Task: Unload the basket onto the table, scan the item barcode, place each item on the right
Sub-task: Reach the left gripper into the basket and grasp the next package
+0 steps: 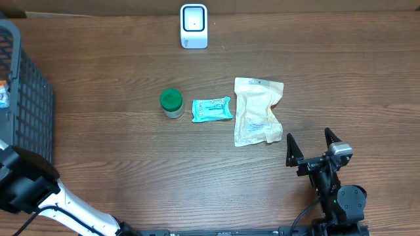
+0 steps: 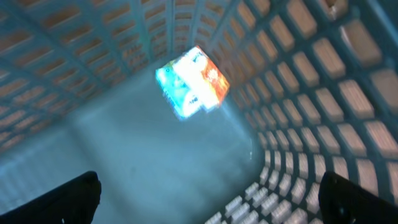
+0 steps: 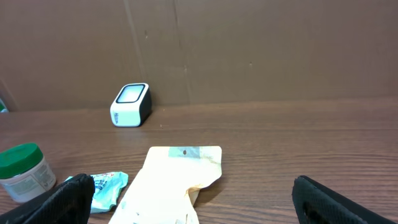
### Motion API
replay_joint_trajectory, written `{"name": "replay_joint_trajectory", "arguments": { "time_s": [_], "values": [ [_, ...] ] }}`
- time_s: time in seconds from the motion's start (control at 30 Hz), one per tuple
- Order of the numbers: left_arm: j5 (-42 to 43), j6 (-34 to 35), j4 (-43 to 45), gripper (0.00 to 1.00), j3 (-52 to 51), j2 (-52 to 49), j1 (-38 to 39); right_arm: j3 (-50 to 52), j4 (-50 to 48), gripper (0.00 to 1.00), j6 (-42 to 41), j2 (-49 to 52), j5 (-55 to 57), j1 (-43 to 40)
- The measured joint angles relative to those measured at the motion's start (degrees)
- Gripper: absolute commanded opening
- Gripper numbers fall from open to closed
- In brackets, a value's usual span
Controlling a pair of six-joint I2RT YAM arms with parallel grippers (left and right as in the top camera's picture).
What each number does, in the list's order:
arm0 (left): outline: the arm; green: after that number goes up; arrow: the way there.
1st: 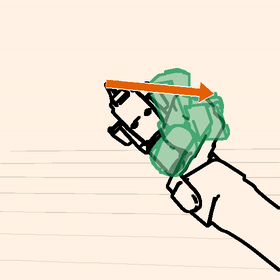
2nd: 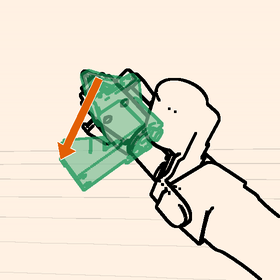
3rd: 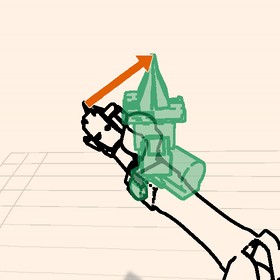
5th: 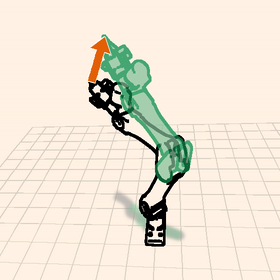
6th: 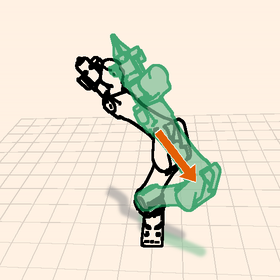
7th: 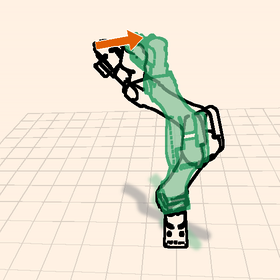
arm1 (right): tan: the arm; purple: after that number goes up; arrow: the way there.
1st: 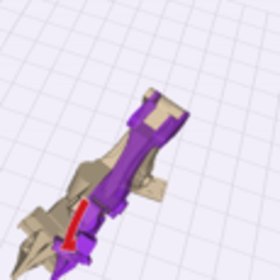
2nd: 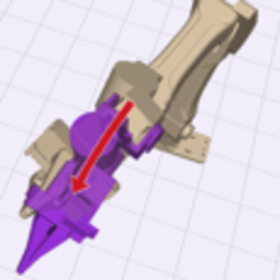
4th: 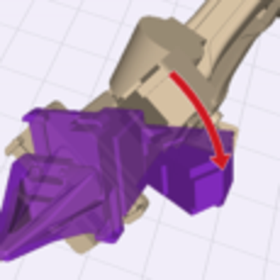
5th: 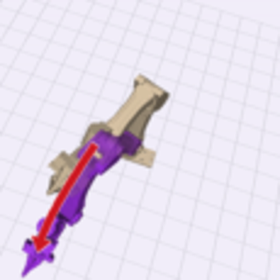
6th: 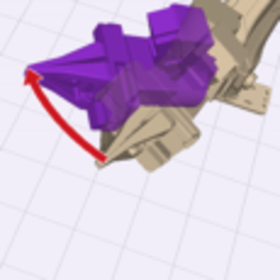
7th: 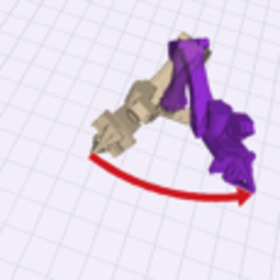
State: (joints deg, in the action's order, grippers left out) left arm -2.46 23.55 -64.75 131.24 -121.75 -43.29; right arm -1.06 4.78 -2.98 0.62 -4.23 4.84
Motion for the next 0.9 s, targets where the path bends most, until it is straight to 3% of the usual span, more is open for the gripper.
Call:
{"name": "replay_joint_trajectory", "arguments": {
  "time_s": [0.1,0.2,0.3,0.5,0.9],
  "values": [
    [-0.4,0.5,8.6,1.0,-5.7,0.0,0.0,0.0,0.0,1.0,0.0,0.0,0.0,0.0],
    [-0.7,0.6,14.8,0.88,-10.8,0.0,0.0,0.0,0.0,1.0,0.0,0.0,0.0,0.0],
    [-0.8,0.5,20.2,1.0,-15.5,0.0,0.0,0.0,0.0,1.0,0.0,0.0,0.0,0.0],
    [-0.8,0.1,30.3,1.0,-22.8,-0.1,0.0,0.0,0.0,1.0,0.0,0.0,0.0,0.0],
    [-1.8,0.1,35.8,1.0,-24.7,-4.9,0.0,0.0,-0.1,1.0,0.0,0.0,0.0,0.0]
  ]
}}
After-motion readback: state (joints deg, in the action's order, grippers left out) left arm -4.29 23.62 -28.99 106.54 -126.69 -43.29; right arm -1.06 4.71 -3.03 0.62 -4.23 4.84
